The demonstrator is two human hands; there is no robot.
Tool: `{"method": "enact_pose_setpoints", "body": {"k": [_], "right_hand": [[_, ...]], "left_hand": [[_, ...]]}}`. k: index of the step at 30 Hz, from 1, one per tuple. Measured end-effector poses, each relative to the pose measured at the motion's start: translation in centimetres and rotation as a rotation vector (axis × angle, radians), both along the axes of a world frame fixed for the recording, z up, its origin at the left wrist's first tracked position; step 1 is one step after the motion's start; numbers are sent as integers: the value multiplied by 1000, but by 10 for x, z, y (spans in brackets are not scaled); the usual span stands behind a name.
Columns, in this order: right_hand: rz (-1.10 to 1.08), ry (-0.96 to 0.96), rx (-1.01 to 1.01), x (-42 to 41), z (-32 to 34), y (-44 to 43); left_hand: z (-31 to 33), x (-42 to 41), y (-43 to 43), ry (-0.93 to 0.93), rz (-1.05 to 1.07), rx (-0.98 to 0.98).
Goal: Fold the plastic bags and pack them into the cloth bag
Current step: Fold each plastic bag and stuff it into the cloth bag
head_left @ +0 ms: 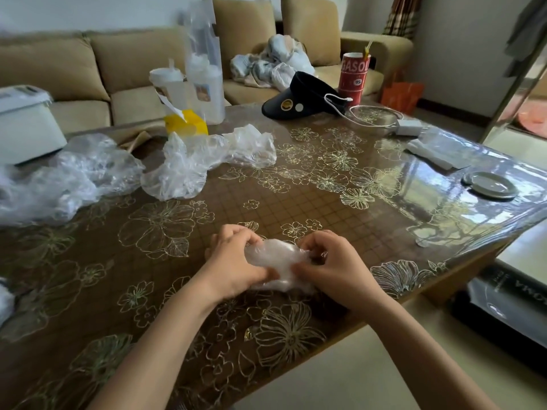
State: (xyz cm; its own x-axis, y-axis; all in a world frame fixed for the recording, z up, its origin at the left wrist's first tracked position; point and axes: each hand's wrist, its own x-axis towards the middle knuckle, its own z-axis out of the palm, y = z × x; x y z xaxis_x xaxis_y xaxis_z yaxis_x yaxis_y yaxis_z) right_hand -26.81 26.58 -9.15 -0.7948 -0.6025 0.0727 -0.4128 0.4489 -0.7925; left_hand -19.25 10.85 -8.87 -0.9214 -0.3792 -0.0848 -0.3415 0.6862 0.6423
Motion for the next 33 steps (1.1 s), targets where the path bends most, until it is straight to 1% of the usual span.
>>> {"method": "enact_pose_setpoints", "body": {"k": [1, 3, 5, 7, 9, 12, 15, 19, 22, 25, 27, 29, 31, 33], "right_hand": [[27, -33, -68, 0, 0, 3], [88, -148, -210, 1, 2, 8], [117, -236, -316, 2, 5, 13], [134, -370, -437, 4, 8, 18], [151, -525, -541, 5, 10, 21], [170, -633, -601, 7, 9, 21], [127, -739, -659, 11, 8, 20], [58, -833, -691, 19, 10, 18], [52, -843, -647, 29, 9, 14], [95, -786, -604, 40, 6, 8], [142, -744, -609, 44, 5, 2], [187, -704, -602, 48, 7, -4], [226, -670, -564, 50, 7, -9], [238, -688, -510, 52, 11, -13]], "left_hand": [[-1, 0, 0, 59, 4, 38], [4, 3, 3, 187, 8, 201], [12, 8, 6, 244, 4, 360], [20, 13, 10, 252, 8, 485], [27, 19, 13, 221, 7, 666], [33, 26, 16, 169, 28, 849], [34, 30, 19, 119, 90, 956], [38, 36, 19, 65, 181, 1045], [43, 47, 18, 67, 227, 1118], [46, 61, 17, -1, 193, 1075], [47, 70, 21, 21, 182, 1021], [45, 78, 22, 74, 260, 927], [40, 85, 18, 121, 345, 877], [37, 93, 12, 169, 393, 829]]}}
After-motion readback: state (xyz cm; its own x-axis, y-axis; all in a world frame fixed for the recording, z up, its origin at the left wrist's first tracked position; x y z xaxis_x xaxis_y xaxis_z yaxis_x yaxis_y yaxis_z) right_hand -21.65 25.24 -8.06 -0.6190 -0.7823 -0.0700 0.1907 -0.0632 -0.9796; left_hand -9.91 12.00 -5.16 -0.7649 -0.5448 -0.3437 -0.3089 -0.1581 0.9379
